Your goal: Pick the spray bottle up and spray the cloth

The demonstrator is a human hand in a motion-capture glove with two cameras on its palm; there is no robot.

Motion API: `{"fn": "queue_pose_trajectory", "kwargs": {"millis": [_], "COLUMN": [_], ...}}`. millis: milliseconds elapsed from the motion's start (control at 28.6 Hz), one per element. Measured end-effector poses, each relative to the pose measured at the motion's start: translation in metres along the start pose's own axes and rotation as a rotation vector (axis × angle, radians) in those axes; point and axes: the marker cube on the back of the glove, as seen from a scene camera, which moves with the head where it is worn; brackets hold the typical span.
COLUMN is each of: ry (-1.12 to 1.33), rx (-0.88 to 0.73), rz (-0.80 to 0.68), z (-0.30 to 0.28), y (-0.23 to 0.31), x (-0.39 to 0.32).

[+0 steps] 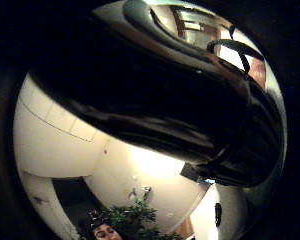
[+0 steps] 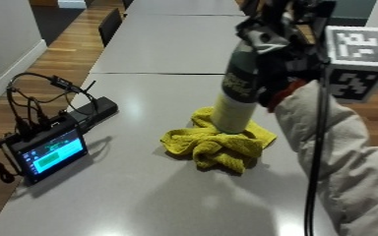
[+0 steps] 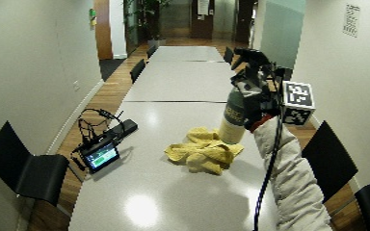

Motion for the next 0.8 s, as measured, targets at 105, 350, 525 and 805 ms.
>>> {"fn": "queue_pose_trajectory", "kwargs": {"millis": [105,350,525,805], "ry": [-0.097,-0.080,-0.064,0.006], "rx": [-0.093,-0.293,-0.344,-0.468], "rz": [0.024,0.035,0.025,-0.023], "z": [0.064,0.162,0.190,0.209], "y": [0.023,0.081,0.110,0.128], "x": [-0.012,0.014,0.033,0.052]}}
